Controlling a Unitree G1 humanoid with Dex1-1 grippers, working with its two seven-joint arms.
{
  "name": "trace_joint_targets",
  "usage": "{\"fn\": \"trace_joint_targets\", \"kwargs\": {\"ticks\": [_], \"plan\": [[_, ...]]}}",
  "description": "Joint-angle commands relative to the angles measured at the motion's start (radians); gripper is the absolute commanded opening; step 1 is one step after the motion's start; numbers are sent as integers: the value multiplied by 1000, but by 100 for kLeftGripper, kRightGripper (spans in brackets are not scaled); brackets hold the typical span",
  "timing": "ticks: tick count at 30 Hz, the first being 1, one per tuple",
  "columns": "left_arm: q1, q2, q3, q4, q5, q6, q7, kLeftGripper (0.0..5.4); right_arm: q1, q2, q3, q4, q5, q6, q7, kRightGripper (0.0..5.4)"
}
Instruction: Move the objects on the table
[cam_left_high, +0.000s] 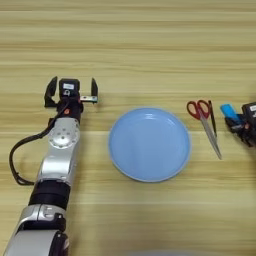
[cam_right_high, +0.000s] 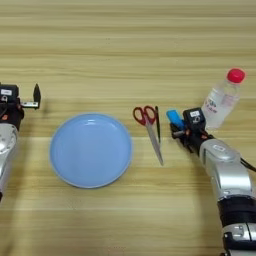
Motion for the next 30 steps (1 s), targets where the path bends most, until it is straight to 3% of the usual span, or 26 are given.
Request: {"fn": "trace_joint_targets", "kwargs": {"ticks": [1, 9, 17, 21, 30], "plan": [[-2, -2, 1, -11, -1, 12, 6, 540, 29, 1, -5, -6, -5, 25, -2, 140], [-2, -4, 0, -13, 0, 14, 7, 540, 48, 14, -34, -147, 26, 43, -9, 140], [-2, -5, -1, -15, 0, 15, 9, 540, 131, 40, -3, -478, 72, 157, -6, 140], [-1, -5, -1, -18, 0, 16, 9, 540, 155, 71, 53, -617, 96, 227, -4, 140], [2, -10, -4, -27, 3, 20, 13, 540, 108, 147, 217, -680, 93, 319, -5, 140]]}}
